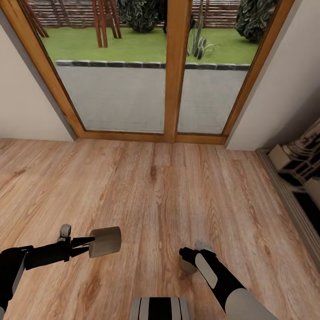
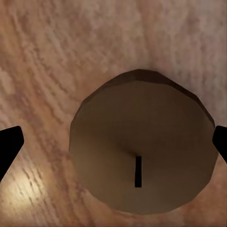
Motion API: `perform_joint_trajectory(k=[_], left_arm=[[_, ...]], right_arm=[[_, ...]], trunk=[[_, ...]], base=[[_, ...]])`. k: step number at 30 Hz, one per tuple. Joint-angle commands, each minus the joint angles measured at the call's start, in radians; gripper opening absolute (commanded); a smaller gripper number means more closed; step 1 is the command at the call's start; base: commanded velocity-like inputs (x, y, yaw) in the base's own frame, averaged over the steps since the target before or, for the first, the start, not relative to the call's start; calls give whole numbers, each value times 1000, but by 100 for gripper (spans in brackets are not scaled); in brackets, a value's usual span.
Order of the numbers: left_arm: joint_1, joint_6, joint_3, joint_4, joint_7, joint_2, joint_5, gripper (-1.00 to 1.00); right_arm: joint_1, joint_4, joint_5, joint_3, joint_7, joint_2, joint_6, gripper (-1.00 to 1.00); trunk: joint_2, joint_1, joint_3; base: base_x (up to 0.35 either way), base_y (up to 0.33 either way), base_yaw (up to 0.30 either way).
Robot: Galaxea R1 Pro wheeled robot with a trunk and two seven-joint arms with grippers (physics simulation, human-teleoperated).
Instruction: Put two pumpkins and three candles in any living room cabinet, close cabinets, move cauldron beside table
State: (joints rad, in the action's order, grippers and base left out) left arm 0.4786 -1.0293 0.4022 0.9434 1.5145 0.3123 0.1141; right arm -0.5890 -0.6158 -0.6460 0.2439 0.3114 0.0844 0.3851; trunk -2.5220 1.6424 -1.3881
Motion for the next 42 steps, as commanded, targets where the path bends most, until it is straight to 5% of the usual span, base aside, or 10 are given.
perform_joint_trajectory(k=[1, 42], left_arm=[[0, 1, 0, 0, 0, 0, 0, -100], [0, 0, 0, 0, 0, -2, 1, -100]], right_arm=[[0, 0, 0, 0, 0, 0, -1, 100], [-60, 131, 0, 2, 2, 15, -57, 100]], trunk=[[0, 0, 0], [-1, 2, -19]], base=[[0, 0, 0], [0, 0, 0]])
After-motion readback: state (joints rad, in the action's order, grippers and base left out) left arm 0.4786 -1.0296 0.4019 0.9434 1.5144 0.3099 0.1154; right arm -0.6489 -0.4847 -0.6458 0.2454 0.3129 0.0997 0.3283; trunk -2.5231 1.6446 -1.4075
